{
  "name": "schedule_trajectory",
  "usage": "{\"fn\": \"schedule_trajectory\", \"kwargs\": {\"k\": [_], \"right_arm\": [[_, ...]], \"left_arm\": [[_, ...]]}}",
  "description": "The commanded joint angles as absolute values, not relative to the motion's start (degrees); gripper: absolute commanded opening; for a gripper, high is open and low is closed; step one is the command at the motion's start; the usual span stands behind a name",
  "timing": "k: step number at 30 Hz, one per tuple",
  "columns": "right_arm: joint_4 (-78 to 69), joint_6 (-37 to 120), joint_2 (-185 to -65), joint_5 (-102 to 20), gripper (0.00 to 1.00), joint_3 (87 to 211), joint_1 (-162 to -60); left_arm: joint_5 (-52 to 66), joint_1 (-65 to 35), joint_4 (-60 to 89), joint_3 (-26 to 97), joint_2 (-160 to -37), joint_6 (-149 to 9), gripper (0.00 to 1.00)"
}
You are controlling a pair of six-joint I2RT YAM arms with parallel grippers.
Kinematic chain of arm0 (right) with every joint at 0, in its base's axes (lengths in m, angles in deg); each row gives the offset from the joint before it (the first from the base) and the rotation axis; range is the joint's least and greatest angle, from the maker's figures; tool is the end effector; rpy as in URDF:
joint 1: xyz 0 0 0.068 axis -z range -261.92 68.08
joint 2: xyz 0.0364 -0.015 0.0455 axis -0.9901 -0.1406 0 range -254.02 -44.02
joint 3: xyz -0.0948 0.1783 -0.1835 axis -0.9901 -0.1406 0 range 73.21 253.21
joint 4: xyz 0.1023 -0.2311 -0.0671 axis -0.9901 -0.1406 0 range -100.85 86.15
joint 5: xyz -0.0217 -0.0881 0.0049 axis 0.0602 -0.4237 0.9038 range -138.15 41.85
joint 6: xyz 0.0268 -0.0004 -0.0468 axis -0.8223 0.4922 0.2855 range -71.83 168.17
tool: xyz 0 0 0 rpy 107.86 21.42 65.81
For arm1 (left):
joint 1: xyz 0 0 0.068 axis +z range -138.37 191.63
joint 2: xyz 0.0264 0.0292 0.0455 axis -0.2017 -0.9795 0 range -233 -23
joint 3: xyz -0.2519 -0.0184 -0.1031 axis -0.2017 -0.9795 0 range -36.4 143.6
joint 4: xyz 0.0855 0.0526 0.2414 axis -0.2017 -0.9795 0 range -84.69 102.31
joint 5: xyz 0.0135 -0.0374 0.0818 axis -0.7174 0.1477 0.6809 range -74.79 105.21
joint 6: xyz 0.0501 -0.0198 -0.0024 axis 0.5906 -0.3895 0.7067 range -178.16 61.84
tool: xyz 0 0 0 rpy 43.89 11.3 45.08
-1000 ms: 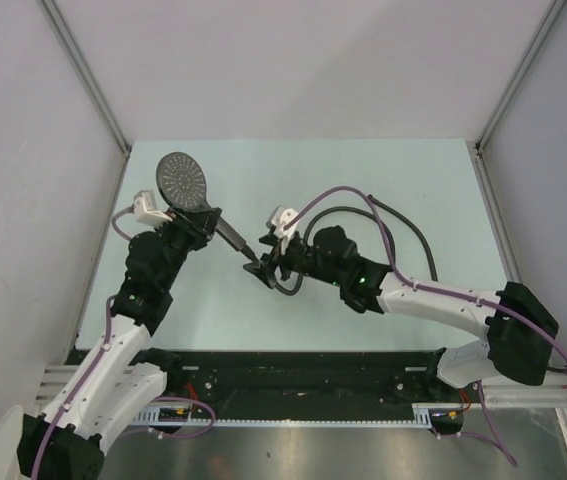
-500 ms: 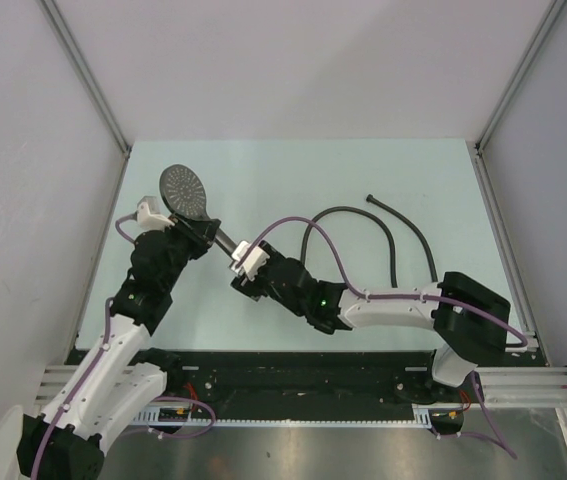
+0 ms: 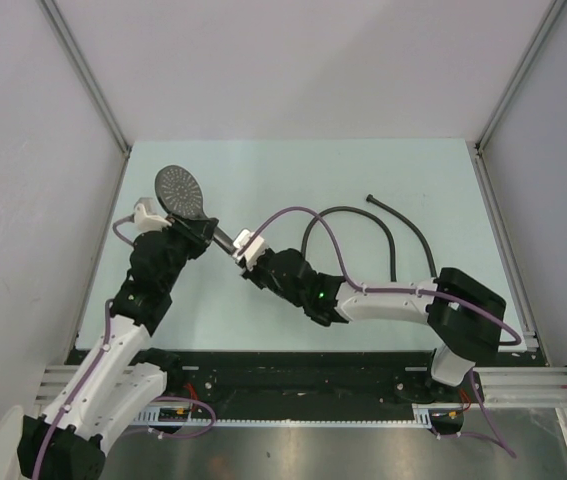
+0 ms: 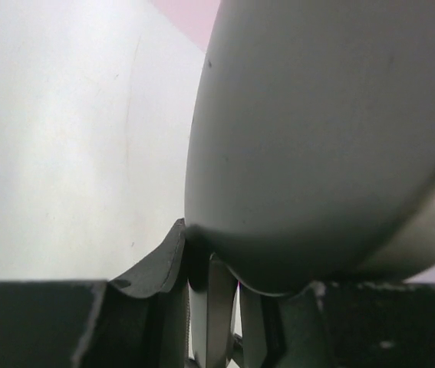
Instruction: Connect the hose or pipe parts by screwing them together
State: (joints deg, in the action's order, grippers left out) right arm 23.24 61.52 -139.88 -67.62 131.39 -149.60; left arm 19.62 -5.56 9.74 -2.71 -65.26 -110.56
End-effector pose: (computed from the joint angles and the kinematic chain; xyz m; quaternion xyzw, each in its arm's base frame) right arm 0.1565 0.3500 0.2541 -0.4105 0.6466 0.1718 0.6196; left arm 0.1759 -0.0516 0.2926 -0.2567 0.7283 -0.3378 0.5381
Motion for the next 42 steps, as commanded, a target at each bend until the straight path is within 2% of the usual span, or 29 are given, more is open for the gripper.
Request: {"fn": "schedule_trajectory", "kwargs": {"k": [1, 5, 6, 12, 16, 18, 21, 22, 24, 25, 28, 29, 31, 35, 42], "right_arm": [[22.34, 54.07, -136.40, -54.86, 0.00, 133.68, -143.80], [22.69, 47.49, -134.29, -35.10, 0.00, 133.77, -136.25], [24.52, 44.95, -134.37, -25.05, 0.00, 133.68, -134.58], [38.05, 26.05, -137.70, 4.96, 0.00, 133.68, -123.23], [46.77, 16.10, -139.65, 12.84, 0.00, 133.77, -120.42], [43.72, 18.36, -139.04, 12.23, 0.00, 133.77, -120.15], [35.19, 24.69, -136.75, 8.54, 0.07, 133.77, -120.24], [33.52, 26.19, -135.79, 7.84, 0.17, 133.77, -120.15], [27.37, 30.82, -134.47, 4.07, 0.30, 133.77, -120.24], [24.91, 32.86, -133.77, 2.40, 0.40, 133.68, -120.41], [15.94, 39.28, -130.95, -7.69, 0.58, 133.77, -121.46], [12.62, 40.34, -129.56, -13.38, 0.62, 133.68, -121.73], [10.05, 43.75, -128.49, -18.77, 0.66, 133.68, -123.30], [4.95, 52.73, -126.99, -38.25, 0.67, 133.60, -130.77], [8.18, 59.42, -129.19, -54.55, 0.67, 132.72, -141.32]], "left_arm": [[12.17, -5.86, 25.71, -8.40, -61.24, -109.41, 0.00], [5.05, -5.86, 46.11, -17.14, -61.14, -108.17, 0.00], [3.36, -5.86, 51.98, -18.11, -62.10, -107.82, 0.00], [-3.58, -5.86, 60.47, -19.70, -64.74, -105.62, 0.01], [-8.16, -5.86, 61.61, -18.12, -69.30, -104.04, 0.00], [-8.78, -5.86, 63.02, -18.03, -70.19, -105.00, 0.00], [-6.33, -5.86, 63.28, -18.12, -70.20, -105.62, 0.01], [-5.45, -5.86, 63.20, -17.68, -70.11, -105.36, 0.00], [-3.96, -5.86, 60.22, -16.80, -70.37, -105.44, 0.00], [-1.86, -5.86, 58.47, -15.67, -70.55, -105.27, 0.00], [-0.17, -5.86, 54.15, -13.82, -71.69, -104.65, 0.00], [0.70, -5.86, 52.06, -13.37, -71.86, -104.65, 0.00], [2.02, -5.86, 49.32, -11.80, -71.78, -105.00, 0.01], [6.32, -5.86, 40.90, -8.98, -71.52, -105.00, 0.01], [13.53, -5.94, 29.20, -3.88, -70.99, -104.83, 0.00]]}}
